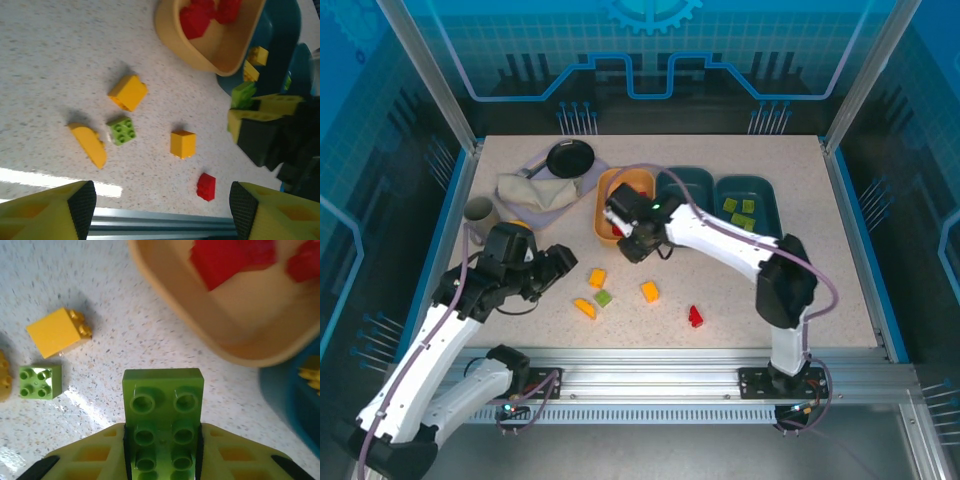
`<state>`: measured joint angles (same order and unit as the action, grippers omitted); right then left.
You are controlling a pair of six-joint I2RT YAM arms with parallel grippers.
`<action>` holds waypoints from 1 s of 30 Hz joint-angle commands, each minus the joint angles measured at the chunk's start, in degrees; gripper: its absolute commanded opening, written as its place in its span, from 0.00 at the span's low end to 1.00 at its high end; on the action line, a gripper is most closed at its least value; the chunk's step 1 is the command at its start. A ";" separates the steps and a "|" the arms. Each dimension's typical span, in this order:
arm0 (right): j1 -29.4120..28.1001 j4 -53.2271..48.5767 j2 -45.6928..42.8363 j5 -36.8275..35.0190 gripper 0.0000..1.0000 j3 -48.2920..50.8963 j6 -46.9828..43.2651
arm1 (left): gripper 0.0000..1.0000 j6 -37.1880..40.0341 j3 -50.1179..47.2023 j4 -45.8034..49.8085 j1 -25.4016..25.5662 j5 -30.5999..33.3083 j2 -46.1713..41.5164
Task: Sort the legos into containers by color
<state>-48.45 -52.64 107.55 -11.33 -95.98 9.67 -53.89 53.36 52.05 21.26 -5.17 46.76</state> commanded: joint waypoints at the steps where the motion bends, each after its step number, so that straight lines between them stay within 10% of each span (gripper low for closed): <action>1: 6.10 -1.10 -5.46 1.22 0.33 3.85 2.95 | 0.74 0.75 0.64 -8.96 3.98 -2.91 3.62; 14: 41.61 -0.24 -10.90 2.32 0.33 16.97 11.98 | 0.74 3.54 15.52 -20.10 17.27 -4.03 28.44; 30: 47.85 -3.53 6.11 0.01 0.42 8.62 18.29 | 0.74 3.79 17.30 -16.35 17.77 -2.07 31.28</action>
<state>-1.28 -53.84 112.64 -10.33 -85.38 25.93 -51.90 69.10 33.08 38.54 -7.94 77.95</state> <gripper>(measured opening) 0.403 0.736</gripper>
